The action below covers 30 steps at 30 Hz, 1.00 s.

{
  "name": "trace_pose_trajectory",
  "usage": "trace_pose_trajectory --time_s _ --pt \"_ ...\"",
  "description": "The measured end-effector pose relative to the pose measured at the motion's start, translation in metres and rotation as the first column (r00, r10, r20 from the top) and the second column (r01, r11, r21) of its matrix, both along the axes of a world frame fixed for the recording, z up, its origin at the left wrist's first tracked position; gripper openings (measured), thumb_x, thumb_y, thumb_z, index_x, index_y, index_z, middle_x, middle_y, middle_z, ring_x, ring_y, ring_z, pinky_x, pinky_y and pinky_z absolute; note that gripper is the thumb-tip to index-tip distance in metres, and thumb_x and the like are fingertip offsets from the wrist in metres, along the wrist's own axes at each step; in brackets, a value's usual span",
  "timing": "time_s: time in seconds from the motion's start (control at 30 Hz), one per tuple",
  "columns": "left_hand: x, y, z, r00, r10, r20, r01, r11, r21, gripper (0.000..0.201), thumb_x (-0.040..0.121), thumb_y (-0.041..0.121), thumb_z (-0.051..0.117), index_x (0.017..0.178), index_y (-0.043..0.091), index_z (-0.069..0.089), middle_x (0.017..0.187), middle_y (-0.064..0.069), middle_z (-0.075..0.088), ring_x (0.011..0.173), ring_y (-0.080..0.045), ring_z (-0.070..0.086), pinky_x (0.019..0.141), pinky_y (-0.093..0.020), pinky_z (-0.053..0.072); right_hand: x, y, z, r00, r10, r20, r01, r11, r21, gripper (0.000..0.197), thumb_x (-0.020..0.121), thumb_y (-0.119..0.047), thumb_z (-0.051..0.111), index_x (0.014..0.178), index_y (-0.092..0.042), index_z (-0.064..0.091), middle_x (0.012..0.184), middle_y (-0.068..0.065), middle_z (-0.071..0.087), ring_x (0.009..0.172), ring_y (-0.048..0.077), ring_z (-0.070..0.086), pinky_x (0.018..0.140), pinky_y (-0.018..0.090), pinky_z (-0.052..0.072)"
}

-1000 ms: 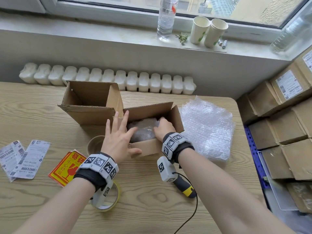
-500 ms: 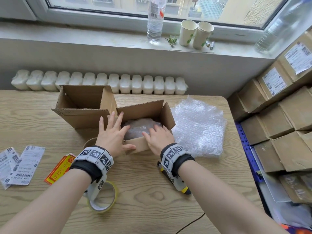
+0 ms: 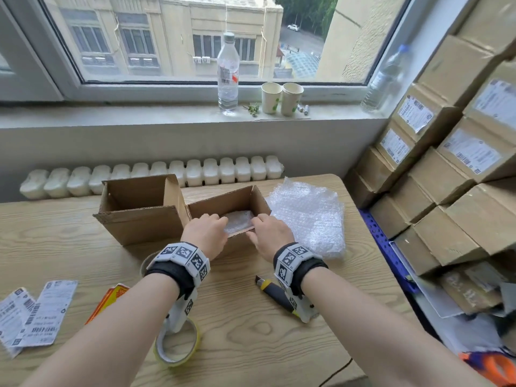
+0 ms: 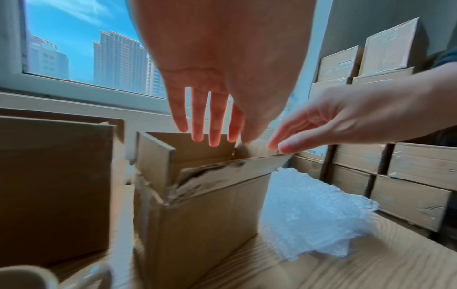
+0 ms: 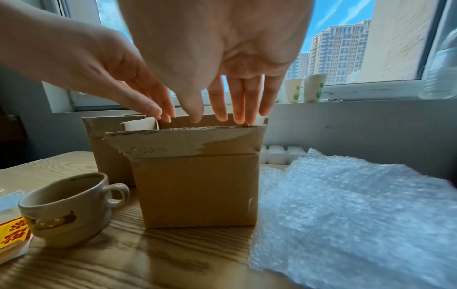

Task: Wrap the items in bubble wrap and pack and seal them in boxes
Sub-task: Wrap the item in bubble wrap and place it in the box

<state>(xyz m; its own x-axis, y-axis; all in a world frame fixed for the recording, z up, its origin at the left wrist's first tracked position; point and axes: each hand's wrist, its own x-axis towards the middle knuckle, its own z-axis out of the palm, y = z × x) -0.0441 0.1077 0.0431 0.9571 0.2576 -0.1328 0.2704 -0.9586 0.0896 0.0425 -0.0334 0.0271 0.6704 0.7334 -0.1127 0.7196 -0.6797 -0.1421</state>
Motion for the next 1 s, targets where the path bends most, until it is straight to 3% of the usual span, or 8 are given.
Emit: trace_pose_trajectory --time_s 0.2,0.43,0.6,0.73,0.87,1.0 --pt "0.021 -0.053 0.001 0.984 -0.132 0.120 0.138 0.990 -0.040 0.026 0.098 0.025 0.037 0.115 0.015 0.053 0.115 -0.002 0.057 0.109 -0.022 0.050 0.083 -0.034 0.043 0.011 -0.052 0.009 0.994 -0.097 0.059 0.098 0.995 -0.026 0.038 0.098 -0.033 0.043 0.128 -0.010 0.047 0.128 0.007 0.051 0.115 0.024 0.050 0.094 0.035 0.042" --pt "0.053 -0.114 -0.027 0.982 -0.188 0.029 0.189 0.981 -0.052 0.026 0.097 0.024 0.039 0.120 0.015 0.051 0.119 -0.003 0.055 0.112 -0.022 0.050 0.083 -0.035 0.045 0.042 -0.124 -0.013 0.981 -0.194 -0.007 0.192 0.975 -0.113 0.037 0.098 -0.032 0.043 0.129 -0.011 0.045 0.129 0.007 0.048 0.119 0.024 0.046 0.096 0.036 0.041" --pt "0.075 -0.147 -0.049 0.986 -0.161 -0.052 0.157 0.984 -0.079 0.027 0.098 0.022 0.039 0.121 0.016 0.050 0.120 -0.002 0.055 0.111 -0.021 0.051 0.080 -0.033 0.046 0.071 -0.163 -0.037 0.982 -0.180 -0.053 0.171 0.976 -0.138 0.030 0.096 -0.023 0.047 0.124 -0.012 0.047 0.126 0.006 0.049 0.117 0.023 0.047 0.089 0.034 0.042" --pt "0.094 -0.164 -0.071 0.987 -0.135 -0.091 0.118 0.977 -0.175 0.036 0.097 0.019 0.041 0.133 0.019 0.045 0.136 0.001 0.047 0.122 -0.019 0.045 0.092 -0.035 0.046 0.096 -0.186 -0.058 0.983 -0.150 -0.102 0.139 0.984 -0.113 0.035 0.092 -0.016 0.053 0.127 -0.011 0.047 0.130 0.006 0.046 0.120 0.022 0.044 0.091 0.032 0.042" --pt "0.110 -0.173 -0.088 0.978 -0.121 -0.168 0.086 0.976 -0.202 0.046 0.098 0.019 0.040 0.144 0.020 0.031 0.154 0.000 0.024 0.141 -0.019 0.023 0.110 -0.034 0.031 0.120 -0.200 -0.075 0.983 -0.109 -0.149 0.094 0.990 -0.103 0.054 0.087 -0.009 0.061 0.136 -0.013 0.039 0.146 0.009 0.032 0.133 0.024 0.033 0.099 0.036 0.041" --pt "0.123 -0.181 -0.098 0.972 -0.073 -0.225 0.013 0.966 -0.259 0.049 0.099 0.023 0.042 0.146 0.021 0.028 0.156 0.000 0.020 0.141 -0.021 0.022 0.109 -0.036 0.032 0.133 -0.205 -0.089 0.987 -0.049 -0.154 0.037 0.996 -0.082 0.052 0.088 0.004 0.048 0.137 -0.014 0.041 0.150 0.011 0.028 0.137 0.025 0.029 0.098 0.035 0.038"
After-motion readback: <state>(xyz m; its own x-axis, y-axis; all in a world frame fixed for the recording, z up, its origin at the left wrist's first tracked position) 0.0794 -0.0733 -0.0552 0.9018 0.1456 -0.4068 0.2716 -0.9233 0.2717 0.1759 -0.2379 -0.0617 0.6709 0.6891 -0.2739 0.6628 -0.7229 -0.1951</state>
